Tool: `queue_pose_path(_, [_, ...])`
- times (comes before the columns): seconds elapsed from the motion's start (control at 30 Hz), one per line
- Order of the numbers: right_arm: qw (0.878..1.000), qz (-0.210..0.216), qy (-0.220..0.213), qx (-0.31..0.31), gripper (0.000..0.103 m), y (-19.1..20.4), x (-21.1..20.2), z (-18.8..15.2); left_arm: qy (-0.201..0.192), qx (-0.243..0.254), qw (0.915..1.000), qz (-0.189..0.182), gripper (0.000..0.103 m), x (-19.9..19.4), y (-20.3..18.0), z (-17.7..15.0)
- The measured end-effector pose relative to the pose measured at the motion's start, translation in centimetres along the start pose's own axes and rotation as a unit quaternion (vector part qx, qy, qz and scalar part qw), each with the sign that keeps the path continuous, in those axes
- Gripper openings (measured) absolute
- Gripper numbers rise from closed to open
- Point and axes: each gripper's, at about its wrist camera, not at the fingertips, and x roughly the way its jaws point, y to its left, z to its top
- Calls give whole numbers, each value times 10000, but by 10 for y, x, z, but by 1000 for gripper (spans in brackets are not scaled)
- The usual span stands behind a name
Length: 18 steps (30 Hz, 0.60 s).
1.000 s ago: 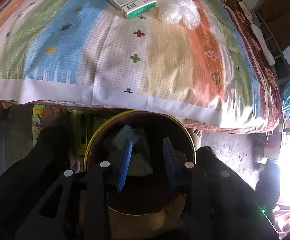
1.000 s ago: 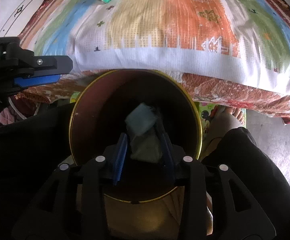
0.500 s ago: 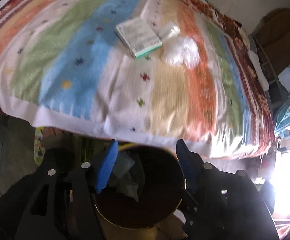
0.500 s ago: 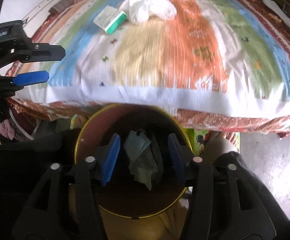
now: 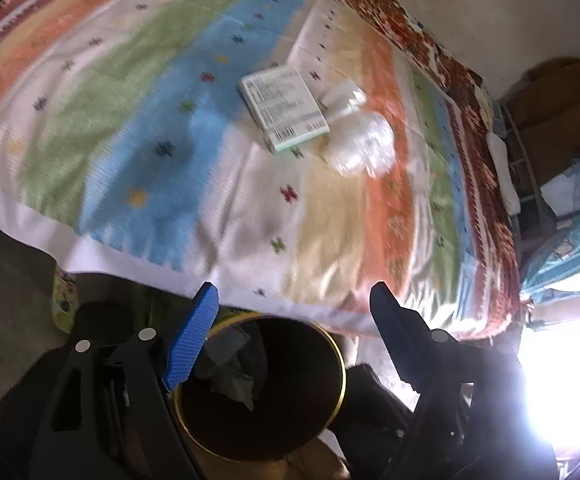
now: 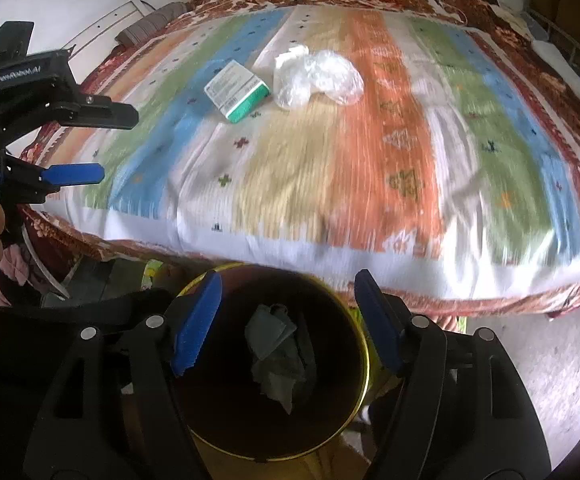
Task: Collect trash
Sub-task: 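Move both open grippers back toward the white box and plastic bag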
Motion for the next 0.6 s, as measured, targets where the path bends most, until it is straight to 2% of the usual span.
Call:
queue_pose_path(0.23, [9996,133,-247,-24,74,1,-8,24,-275,-49,9995,113,84,-9,1,20])
queue_pose_path(0.5, [9988,232,-433,19,78,0,-11,47,-413,-86,9990,111,88,-4,0,41])
queue_pose_path(0.6, [9985,198,-518,-22,82,-1,-8,59,-503,-170,9985,109,94,0,0,50])
